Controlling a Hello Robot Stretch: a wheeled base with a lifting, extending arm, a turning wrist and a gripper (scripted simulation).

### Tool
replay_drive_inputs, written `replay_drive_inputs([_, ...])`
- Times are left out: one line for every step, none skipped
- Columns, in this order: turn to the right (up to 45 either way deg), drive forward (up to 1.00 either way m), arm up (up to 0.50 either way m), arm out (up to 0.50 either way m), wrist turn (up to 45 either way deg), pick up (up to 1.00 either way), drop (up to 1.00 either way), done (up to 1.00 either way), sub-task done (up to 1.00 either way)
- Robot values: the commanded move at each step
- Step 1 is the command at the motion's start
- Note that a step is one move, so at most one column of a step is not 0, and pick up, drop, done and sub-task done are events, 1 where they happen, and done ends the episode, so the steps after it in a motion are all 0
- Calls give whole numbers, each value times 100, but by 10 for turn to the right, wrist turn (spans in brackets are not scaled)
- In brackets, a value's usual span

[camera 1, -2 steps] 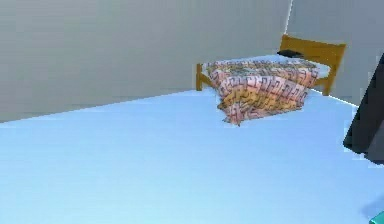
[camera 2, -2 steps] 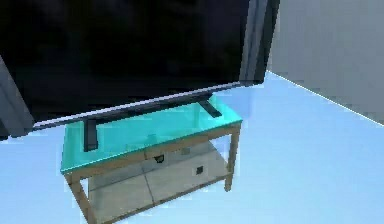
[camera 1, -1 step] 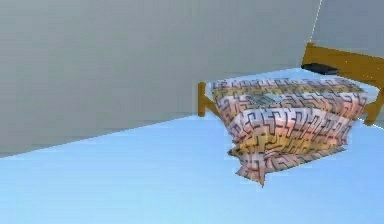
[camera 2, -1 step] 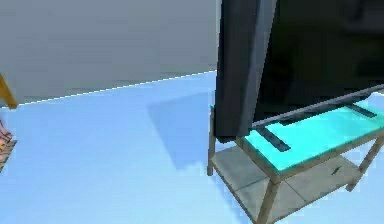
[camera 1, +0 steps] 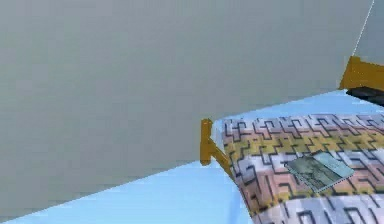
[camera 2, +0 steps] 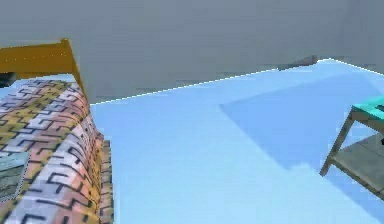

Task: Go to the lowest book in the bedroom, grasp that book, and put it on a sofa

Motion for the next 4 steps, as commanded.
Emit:
replay_drive_inputs([-150,0,0,0,0,0,0,0,0])
replay_drive_inputs([0,10,0,0,0,0,0,0,0])
replay_drive_inputs([-270,0,0,0,0,0,0,0,0])
replay_drive_inputs([450,0,0,0,0,0,0,0,0])
